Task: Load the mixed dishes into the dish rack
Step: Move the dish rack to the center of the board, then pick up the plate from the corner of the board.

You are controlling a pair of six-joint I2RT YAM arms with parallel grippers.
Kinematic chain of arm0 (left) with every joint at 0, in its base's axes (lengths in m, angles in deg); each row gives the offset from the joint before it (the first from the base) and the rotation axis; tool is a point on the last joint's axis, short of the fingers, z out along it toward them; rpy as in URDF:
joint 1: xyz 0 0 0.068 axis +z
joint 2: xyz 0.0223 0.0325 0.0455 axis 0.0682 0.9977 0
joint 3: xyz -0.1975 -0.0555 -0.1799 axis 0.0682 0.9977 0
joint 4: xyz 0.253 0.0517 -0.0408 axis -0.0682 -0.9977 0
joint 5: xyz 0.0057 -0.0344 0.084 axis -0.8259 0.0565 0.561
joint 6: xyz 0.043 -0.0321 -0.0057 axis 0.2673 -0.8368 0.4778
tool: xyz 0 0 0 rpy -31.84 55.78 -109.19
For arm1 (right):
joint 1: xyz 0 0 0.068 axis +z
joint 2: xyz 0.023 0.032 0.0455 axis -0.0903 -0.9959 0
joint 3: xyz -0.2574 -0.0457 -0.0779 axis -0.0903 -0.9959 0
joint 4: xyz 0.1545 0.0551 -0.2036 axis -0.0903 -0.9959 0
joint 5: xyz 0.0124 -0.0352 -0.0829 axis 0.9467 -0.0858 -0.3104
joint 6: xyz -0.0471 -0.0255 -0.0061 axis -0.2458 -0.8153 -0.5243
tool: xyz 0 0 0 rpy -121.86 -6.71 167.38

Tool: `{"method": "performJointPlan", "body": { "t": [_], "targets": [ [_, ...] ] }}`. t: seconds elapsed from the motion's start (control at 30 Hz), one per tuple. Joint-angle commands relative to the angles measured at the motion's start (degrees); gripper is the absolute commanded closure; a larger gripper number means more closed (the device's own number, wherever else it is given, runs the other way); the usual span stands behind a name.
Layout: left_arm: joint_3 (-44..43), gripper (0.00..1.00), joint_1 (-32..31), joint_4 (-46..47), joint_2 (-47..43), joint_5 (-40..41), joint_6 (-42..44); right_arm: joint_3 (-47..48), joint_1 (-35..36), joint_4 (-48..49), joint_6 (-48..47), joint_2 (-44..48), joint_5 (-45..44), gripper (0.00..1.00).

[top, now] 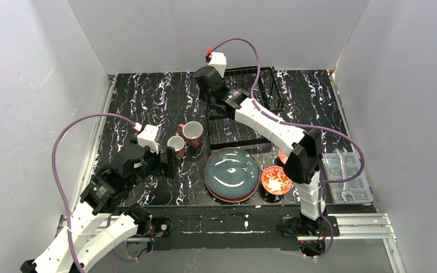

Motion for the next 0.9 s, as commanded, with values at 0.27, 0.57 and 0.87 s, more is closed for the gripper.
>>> {"method": "performJointPlan", "body": {
  "t": [0.27,0.57,0.87],
  "targets": [
    [0.22,0.01,-0.27,-0.65,0.39,0.22,0.42,1.87,1.78,7.24,-0.60,-0.97,0.16,0.84],
    [0.39,0.01,-0.26,-0.75,0.97,1.29,0.24,-0.74,1.69,8.86,-2.58,1.79,1.54,0.57],
    [0.73,0.01,-0.25,-0.51,1.39,2.53,0.06,-6.16,1.25,9.48,-6.23,8.91,2.37,0.44]
  ]
}}
